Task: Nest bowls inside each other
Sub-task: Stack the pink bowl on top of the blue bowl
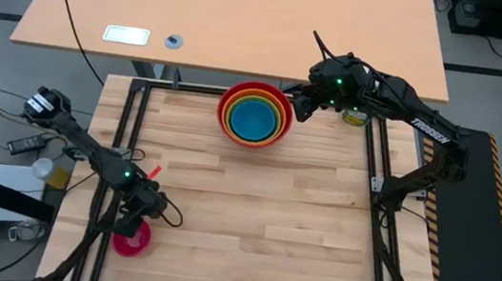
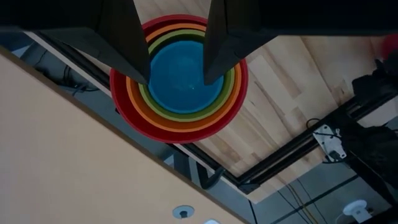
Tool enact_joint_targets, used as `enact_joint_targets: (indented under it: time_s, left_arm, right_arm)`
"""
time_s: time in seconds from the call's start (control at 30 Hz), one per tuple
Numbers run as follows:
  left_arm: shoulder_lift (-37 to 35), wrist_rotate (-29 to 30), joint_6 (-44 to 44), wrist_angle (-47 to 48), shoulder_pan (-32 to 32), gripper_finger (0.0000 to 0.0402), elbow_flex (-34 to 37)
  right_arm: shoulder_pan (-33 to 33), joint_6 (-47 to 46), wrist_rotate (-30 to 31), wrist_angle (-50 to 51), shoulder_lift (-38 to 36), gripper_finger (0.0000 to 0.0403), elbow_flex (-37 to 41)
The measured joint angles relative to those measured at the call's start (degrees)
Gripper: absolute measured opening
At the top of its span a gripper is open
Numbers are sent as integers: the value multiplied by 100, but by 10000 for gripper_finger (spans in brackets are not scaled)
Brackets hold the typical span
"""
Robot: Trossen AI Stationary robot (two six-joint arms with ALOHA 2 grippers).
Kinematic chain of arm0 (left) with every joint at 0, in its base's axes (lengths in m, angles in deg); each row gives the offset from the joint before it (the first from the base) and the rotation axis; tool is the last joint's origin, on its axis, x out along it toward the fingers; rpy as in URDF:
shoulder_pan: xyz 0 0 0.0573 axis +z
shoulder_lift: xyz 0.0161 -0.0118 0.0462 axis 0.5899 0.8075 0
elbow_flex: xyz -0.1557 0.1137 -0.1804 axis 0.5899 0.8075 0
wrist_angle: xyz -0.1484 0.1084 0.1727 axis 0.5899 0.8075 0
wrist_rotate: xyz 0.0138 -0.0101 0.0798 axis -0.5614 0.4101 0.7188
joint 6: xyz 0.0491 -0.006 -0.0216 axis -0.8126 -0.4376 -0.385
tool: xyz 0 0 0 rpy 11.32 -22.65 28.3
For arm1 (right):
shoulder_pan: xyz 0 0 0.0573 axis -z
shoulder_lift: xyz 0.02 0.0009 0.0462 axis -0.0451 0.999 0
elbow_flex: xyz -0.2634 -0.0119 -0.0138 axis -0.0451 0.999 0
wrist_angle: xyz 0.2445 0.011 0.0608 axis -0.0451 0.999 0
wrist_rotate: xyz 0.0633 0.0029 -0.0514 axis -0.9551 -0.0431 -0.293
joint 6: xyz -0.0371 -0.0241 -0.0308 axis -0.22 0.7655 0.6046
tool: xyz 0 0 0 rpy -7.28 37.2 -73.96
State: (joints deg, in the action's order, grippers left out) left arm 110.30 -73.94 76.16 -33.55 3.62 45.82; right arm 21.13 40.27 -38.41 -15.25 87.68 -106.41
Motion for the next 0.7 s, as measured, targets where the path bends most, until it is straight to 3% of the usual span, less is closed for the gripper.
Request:
enact_joint_targets:
  time_s: [0.17,0.3,0.5,0.7]
  left_arm:
    - [381,-180,4,-164,-26,88,0]
    - [506,-191,501,-204,43,16,0]
    - [328,-56,1001,114,592,15,-120]
    - [209,416,704,539,1726,12,-986]
  right_arm:
    - [0,39,0,-14,0,155,0]
    - [0,84,0,-42,0,155,0]
    - [0,239,1,-110,2,155,0]
    - [66,306,-52,-215,2,155,-4]
